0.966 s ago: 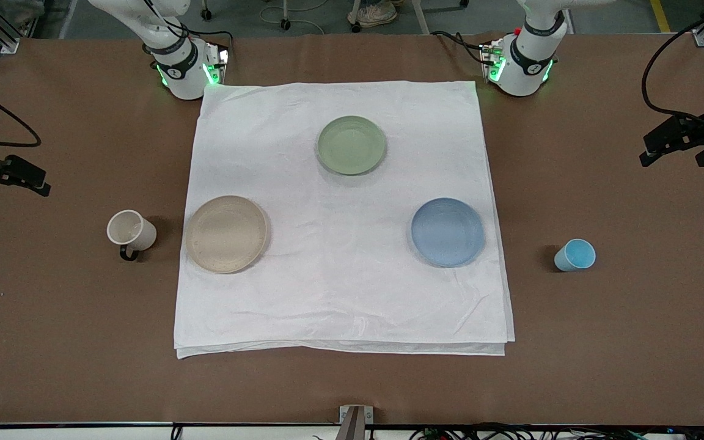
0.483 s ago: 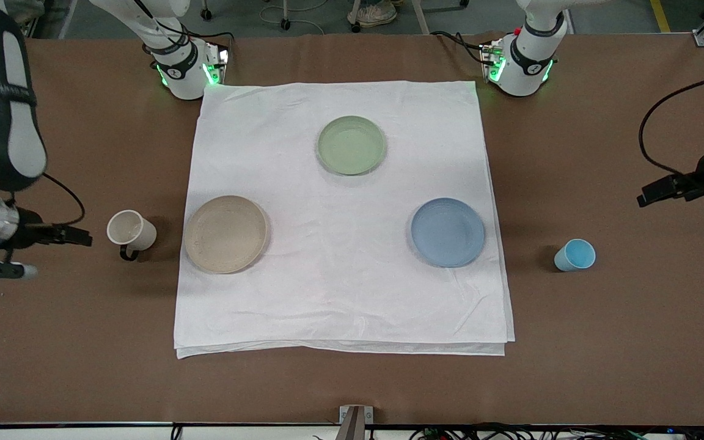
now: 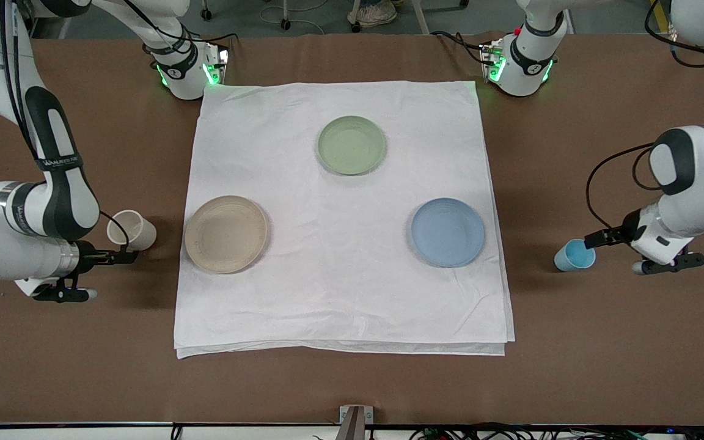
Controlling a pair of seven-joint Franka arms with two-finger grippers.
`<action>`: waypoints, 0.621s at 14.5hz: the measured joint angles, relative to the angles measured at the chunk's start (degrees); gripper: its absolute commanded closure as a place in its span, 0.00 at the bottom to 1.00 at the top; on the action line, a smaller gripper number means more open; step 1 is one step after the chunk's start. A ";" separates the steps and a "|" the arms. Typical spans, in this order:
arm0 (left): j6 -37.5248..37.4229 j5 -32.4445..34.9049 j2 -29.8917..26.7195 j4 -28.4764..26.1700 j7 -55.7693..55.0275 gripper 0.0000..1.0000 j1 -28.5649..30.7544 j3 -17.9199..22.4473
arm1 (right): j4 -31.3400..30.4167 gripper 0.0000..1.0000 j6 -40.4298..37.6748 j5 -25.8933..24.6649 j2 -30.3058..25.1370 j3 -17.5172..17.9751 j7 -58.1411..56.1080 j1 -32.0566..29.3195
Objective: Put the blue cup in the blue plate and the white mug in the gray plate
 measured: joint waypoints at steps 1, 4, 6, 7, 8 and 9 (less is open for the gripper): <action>1.12 0.44 1.26 0.01 -2.04 0.00 -1.03 -0.10 | 0.00 0.00 0.09 0.00 0.70 0.00 0.00 0.00; 4.06 0.85 3.56 -0.51 -5.48 0.00 -2.66 -0.20 | -0.41 0.00 0.80 -0.01 2.50 0.00 -0.02 0.01; 6.70 0.86 4.14 -1.92 -5.71 0.05 -2.78 -0.19 | -0.96 0.00 1.40 -0.09 3.04 0.00 -0.05 0.01; 8.16 0.86 4.35 -2.70 -5.71 0.09 -2.73 -0.16 | -1.11 0.00 1.66 -0.39 3.22 0.00 -0.12 0.03; 9.27 0.86 4.62 -3.26 -5.71 0.14 -2.67 -0.13 | -1.30 0.00 2.30 -1.38 3.34 0.02 -0.15 0.08; 10.14 0.86 4.95 -3.64 -5.71 0.21 -2.64 -0.11 | -1.68 0.01 3.26 -2.42 3.39 0.07 -0.15 0.12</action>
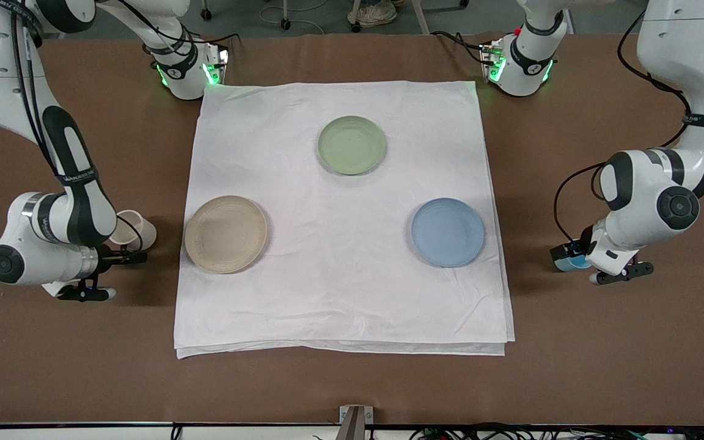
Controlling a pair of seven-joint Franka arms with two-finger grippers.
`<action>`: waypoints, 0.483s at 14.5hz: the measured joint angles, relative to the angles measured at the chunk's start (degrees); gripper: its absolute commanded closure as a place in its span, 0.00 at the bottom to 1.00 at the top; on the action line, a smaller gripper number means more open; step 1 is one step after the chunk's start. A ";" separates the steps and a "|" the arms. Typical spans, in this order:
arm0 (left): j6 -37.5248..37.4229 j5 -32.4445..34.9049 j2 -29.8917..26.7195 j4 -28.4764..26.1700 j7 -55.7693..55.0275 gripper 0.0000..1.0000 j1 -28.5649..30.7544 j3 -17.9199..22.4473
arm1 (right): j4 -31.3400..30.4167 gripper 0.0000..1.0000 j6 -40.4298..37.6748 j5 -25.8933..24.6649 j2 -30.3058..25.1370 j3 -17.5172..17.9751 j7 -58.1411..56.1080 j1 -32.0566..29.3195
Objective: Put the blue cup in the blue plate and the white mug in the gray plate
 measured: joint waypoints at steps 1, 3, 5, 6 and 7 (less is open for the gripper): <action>0.70 0.00 0.37 -0.22 0.00 0.31 0.02 0.00 | -0.45 0.03 0.97 -0.57 0.04 0.02 0.00 0.02; 1.85 0.00 1.21 -0.43 0.00 0.60 0.03 0.01 | -1.35 0.12 2.28 -0.98 0.15 0.02 -0.02 0.03; 2.54 0.00 1.90 -0.84 0.00 0.85 0.03 0.01 | -2.03 0.22 2.67 -1.03 0.16 0.03 -0.07 0.06; 2.78 0.13 2.10 -0.98 0.00 0.94 0.03 0.01 | -2.24 0.26 2.68 -1.03 0.17 0.03 -0.08 0.07; 2.92 0.52 2.20 -1.03 0.00 1.00 0.03 0.01 | -2.47 0.31 2.71 -1.03 0.18 0.03 -0.08 0.08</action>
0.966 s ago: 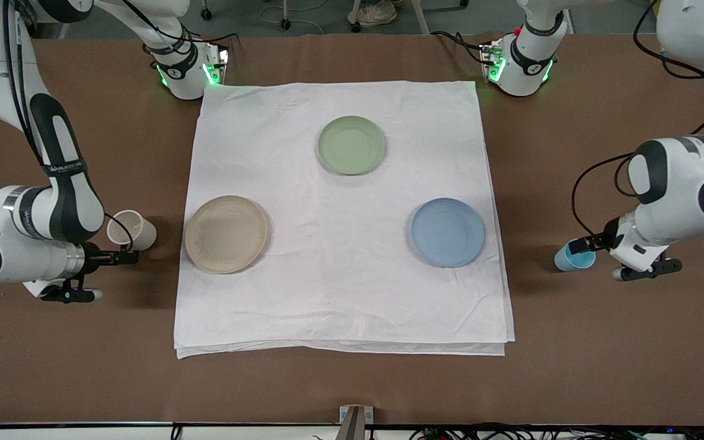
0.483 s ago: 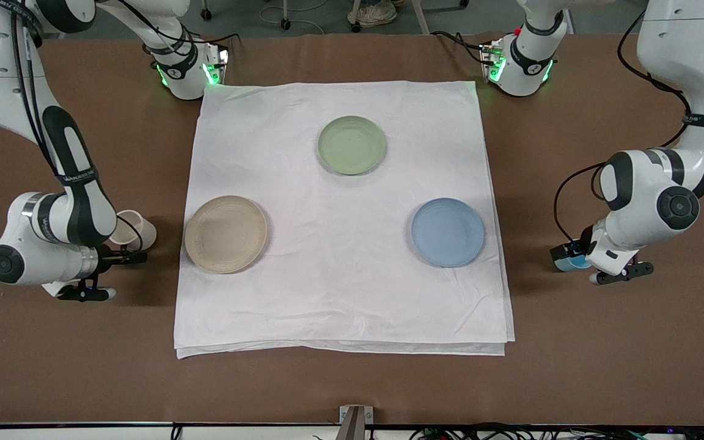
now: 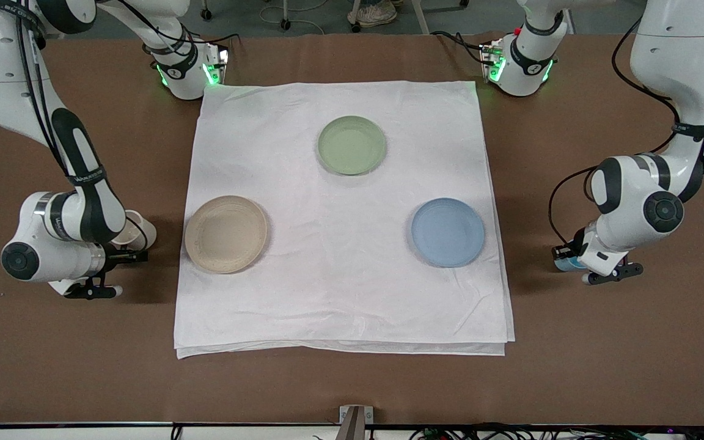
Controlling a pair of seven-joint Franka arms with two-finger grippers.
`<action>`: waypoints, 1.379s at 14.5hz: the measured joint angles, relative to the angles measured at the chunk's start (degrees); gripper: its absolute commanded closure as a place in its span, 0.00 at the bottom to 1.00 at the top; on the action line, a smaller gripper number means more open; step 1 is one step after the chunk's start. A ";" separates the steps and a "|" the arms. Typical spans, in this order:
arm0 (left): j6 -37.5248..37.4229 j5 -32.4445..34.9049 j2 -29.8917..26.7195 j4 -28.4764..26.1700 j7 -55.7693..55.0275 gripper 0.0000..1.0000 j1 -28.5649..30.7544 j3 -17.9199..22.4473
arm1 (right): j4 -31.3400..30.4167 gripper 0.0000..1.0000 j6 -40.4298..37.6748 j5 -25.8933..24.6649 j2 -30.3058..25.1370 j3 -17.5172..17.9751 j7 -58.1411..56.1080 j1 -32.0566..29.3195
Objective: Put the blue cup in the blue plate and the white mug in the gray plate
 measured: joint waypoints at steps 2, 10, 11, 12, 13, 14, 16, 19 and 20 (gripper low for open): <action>0.12 0.75 0.00 0.02 -0.01 1.00 0.00 0.00 | -0.57 0.45 0.14 -0.01 0.01 0.00 -0.01 0.00; -9.06 0.82 -5.27 3.03 -12.69 1.00 -5.36 -1.67 | -0.92 0.95 0.16 -0.01 0.00 -0.03 -0.01 -0.05; -9.83 0.84 -5.93 3.24 -17.77 1.00 -7.98 -2.42 | -0.92 0.97 0.16 -0.01 0.00 -0.02 -0.06 -0.06; -10.03 0.86 -6.10 3.40 -22.76 1.00 -10.78 -3.04 | -0.90 0.99 0.16 -0.01 0.00 0.02 -0.30 -0.05; -10.03 0.87 -5.95 3.56 -27.48 1.00 -13.80 -3.41 | -0.81 0.99 -0.01 -0.01 -0.02 0.13 -0.76 -0.02; -10.03 0.89 -5.52 3.83 -32.03 1.00 -16.90 -3.52 | -0.50 1.00 -0.67 -0.01 -0.09 0.31 -1.46 0.00; -10.02 0.90 -3.76 5.11 -39.51 1.00 -22.22 -3.56 | 0.93 1.00 -2.95 -0.01 -0.62 1.06 -2.47 0.03; -9.67 0.91 0.04 7.38 -45.46 1.00 -26.73 -3.52 | 2.43 1.00 -6.00 0.00 -3.03 4.27 -2.44 0.13; -9.20 0.91 1.13 7.74 -46.27 1.00 -27.30 -3.51 | 2.58 1.00 -6.72 0.00 -3.92 5.70 -1.93 0.18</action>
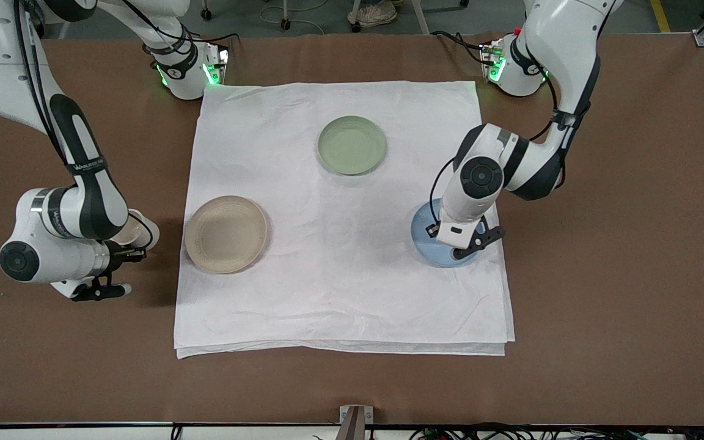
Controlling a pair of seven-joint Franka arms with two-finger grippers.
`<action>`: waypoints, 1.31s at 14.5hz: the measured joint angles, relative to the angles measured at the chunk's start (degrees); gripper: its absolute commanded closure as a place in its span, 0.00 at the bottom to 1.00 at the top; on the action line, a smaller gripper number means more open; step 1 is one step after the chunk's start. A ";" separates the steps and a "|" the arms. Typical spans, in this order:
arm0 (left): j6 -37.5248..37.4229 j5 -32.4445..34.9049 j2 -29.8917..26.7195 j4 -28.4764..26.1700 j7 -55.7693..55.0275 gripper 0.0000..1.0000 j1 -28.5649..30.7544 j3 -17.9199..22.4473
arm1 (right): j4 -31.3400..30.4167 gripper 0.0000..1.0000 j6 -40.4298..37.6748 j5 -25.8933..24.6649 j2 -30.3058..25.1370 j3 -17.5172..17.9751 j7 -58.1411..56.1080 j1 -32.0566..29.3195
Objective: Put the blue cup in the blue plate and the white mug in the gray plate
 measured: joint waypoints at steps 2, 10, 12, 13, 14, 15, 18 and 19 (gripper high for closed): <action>1.07 0.00 1.68 0.36 -0.31 0.99 -0.26 0.00 | 0.04 1.00 -1.34 0.00 -1.29 3.27 2.57 0.11; 1.53 0.00 1.80 2.53 -0.29 0.00 0.17 0.32 | -0.03 0.99 -0.07 0.00 -0.60 8.56 20.45 9.37; -1.00 0.00 -0.62 5.14 -0.24 0.01 0.68 1.05 | -0.10 0.99 1.38 -0.01 1.07 8.50 22.30 10.30; -4.13 0.01 -2.34 7.23 0.30 0.01 1.48 1.40 | -0.10 0.99 2.09 -0.01 2.16 8.32 22.68 10.26; -7.76 0.05 -4.12 9.62 1.65 0.01 2.76 1.55 | -0.10 0.99 3.03 -0.01 3.14 8.07 22.81 10.16; -11.69 0.08 -5.91 12.16 4.04 0.01 4.38 1.63 | -0.08 0.99 3.84 -0.02 3.95 7.83 22.82 10.06; -20.85 0.15 -10.86 17.18 13.56 0.00 10.23 1.80 | -0.05 0.83 4.31 -0.02 5.05 7.56 23.88 9.92; -22.64 0.16 -12.55 17.68 17.51 0.00 12.53 1.81 | -0.06 0.32 4.31 -0.02 5.24 7.59 24.84 9.99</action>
